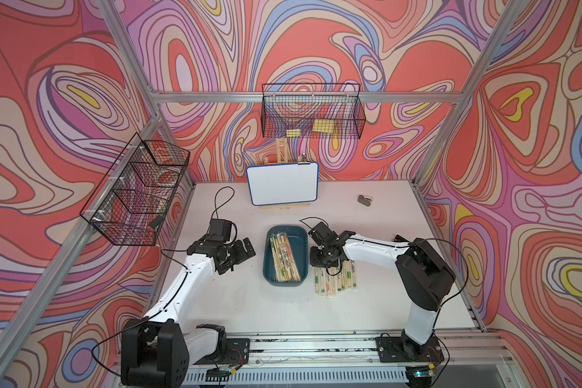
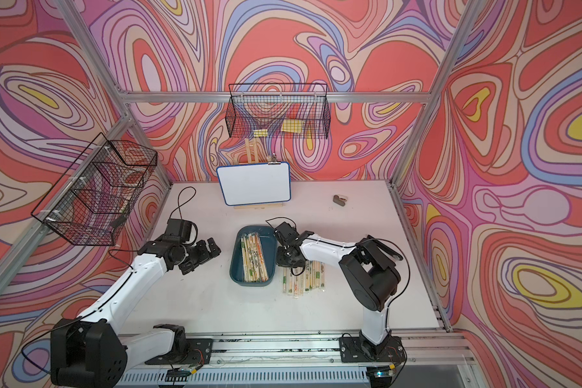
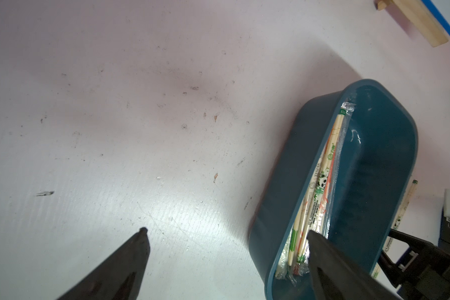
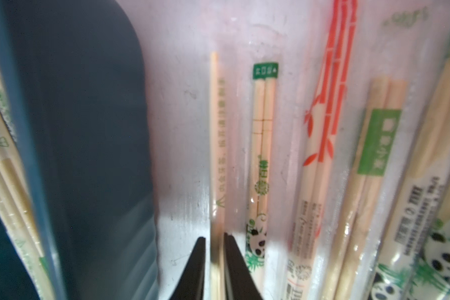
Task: Take the paired disposable chopsticks out of the storage box
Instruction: Place the paired disposable chopsticks at the center of the board.
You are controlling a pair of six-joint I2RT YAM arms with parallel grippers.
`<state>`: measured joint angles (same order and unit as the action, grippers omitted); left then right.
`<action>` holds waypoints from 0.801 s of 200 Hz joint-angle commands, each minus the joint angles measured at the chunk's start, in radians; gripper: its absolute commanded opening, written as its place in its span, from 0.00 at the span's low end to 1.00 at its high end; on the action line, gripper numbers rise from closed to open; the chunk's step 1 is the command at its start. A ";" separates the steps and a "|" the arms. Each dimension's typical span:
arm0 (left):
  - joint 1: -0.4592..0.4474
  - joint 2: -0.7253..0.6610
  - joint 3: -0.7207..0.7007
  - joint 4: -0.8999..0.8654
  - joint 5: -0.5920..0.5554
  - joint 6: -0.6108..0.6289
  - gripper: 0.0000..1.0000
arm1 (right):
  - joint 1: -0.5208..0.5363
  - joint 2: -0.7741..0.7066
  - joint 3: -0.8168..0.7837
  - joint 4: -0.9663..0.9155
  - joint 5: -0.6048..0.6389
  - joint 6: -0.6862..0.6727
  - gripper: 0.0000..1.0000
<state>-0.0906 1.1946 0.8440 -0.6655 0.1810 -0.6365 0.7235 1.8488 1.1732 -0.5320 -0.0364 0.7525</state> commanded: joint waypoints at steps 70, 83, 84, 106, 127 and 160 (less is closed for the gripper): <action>0.008 -0.011 -0.013 -0.003 0.004 0.002 1.00 | 0.008 0.004 0.037 -0.024 0.013 -0.011 0.32; 0.008 -0.012 -0.014 -0.003 0.003 0.003 1.00 | 0.013 0.018 0.063 -0.030 0.012 -0.016 0.32; 0.008 -0.012 -0.014 -0.003 0.003 0.003 1.00 | 0.014 0.020 0.064 -0.031 0.013 -0.017 0.32; 0.008 -0.011 -0.016 -0.002 0.002 0.004 1.00 | 0.022 0.050 0.112 -0.040 0.008 -0.022 0.32; 0.008 -0.011 -0.017 0.000 0.004 0.006 1.00 | 0.035 0.080 0.163 -0.048 0.003 -0.024 0.32; 0.008 -0.011 -0.019 0.002 0.004 0.006 1.00 | 0.065 0.128 0.245 -0.064 0.000 -0.025 0.32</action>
<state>-0.0906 1.1946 0.8406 -0.6655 0.1806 -0.6361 0.7631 1.9404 1.3602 -0.5781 -0.0341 0.7376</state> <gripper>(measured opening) 0.997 0.317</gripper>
